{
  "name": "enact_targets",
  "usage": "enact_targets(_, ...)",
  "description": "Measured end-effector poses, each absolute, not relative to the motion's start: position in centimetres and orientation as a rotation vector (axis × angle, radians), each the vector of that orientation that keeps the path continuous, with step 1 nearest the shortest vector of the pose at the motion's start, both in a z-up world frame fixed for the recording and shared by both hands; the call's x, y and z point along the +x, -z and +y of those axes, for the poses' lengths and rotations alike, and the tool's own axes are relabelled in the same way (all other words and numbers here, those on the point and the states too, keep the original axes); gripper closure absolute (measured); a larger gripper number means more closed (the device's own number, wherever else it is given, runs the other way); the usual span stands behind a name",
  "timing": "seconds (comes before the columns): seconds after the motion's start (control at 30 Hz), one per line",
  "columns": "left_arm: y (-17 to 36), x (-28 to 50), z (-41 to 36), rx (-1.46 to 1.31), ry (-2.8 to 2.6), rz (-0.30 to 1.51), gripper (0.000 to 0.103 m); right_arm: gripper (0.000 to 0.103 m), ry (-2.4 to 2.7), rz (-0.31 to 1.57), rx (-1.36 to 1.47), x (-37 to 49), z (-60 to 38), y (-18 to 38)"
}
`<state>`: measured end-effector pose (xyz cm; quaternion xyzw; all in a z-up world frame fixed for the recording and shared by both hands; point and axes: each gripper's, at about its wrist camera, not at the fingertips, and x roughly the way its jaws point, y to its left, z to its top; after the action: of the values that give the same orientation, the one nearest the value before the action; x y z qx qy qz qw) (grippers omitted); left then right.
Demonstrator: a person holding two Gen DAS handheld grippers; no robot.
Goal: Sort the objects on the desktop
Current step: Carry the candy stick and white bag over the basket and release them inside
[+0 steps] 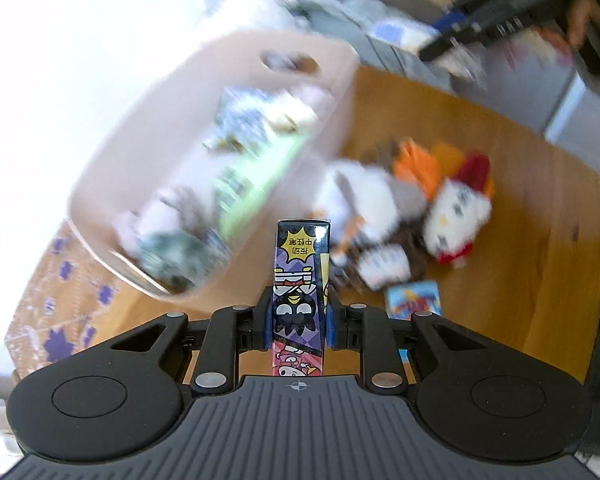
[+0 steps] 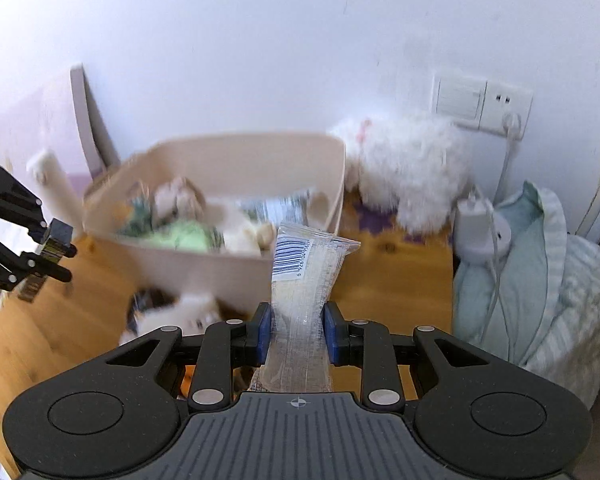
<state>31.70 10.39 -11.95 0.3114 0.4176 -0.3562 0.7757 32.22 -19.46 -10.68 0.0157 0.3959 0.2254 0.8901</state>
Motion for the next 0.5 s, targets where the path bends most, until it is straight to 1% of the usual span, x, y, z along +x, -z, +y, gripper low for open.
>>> enact_targets(0.17, 8.6, 34.2, 10.9, 0.59, 0.695, 0.826, 0.08, 0.078, -0.476, 0.759, 0.069, 33.6, -19.0, 8.3)
enact_targets(0.5, 5.0, 39.7, 10.9, 0.47, 0.502, 0.728, 0.079, 0.078, -0.486, 0.683, 0.125, 37.5, -16.9, 5.0)
